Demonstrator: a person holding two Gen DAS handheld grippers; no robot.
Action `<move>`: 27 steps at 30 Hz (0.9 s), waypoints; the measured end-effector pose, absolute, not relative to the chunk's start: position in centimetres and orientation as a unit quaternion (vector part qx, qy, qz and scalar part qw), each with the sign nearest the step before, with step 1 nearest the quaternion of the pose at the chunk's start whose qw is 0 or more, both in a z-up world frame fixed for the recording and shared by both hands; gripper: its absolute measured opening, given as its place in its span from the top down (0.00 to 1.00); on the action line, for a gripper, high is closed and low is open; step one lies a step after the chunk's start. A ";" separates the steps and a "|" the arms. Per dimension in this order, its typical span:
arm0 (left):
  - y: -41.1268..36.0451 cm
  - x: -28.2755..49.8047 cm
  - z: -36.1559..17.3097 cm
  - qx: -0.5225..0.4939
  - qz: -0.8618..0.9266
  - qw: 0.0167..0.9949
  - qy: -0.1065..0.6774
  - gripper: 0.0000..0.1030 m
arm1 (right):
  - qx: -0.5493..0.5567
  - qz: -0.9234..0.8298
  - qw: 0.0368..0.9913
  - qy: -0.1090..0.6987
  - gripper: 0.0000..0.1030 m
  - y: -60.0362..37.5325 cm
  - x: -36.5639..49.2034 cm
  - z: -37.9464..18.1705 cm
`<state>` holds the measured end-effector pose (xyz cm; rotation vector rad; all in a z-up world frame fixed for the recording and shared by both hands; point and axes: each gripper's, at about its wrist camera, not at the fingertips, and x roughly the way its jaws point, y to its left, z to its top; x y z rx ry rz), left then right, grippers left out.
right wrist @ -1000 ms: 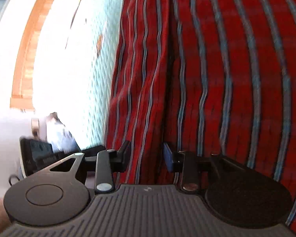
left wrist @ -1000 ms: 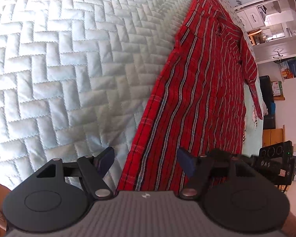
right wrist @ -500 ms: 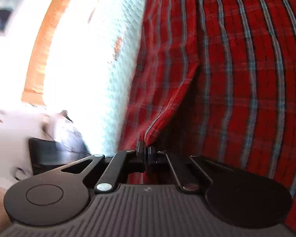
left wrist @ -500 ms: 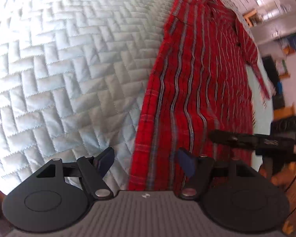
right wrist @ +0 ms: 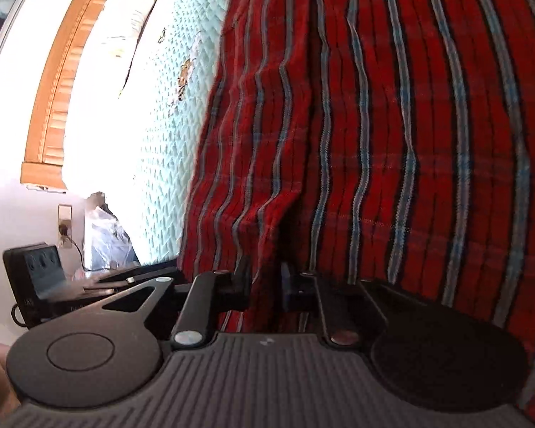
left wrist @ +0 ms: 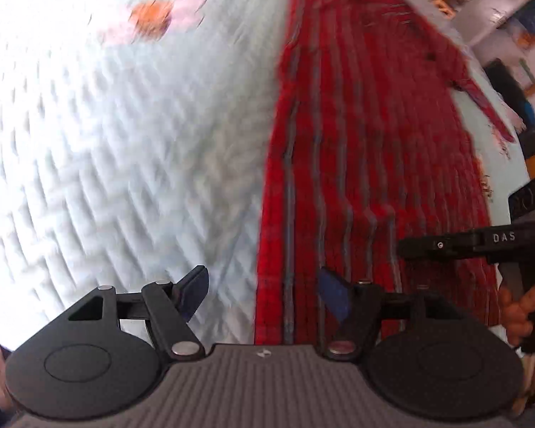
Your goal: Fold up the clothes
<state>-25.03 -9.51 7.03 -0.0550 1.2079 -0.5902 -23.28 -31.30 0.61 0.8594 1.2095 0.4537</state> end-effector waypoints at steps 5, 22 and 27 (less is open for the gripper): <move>-12.7 -24.6 5.9 -0.058 -0.369 0.740 0.559 0.33 | 0.372 0.197 0.750 0.510 0.82 -34.4 -22.0 3.0; -15.3 -25.4 1.3 -0.029 -0.470 0.690 0.551 0.40 | 0.343 0.266 0.802 0.410 1.00 -42.8 -0.1 -3.0; -14.9 -25.5 1.1 -0.037 -0.473 0.687 0.551 0.40 | 0.368 0.412 0.711 0.434 0.96 -38.8 0.7 -1.3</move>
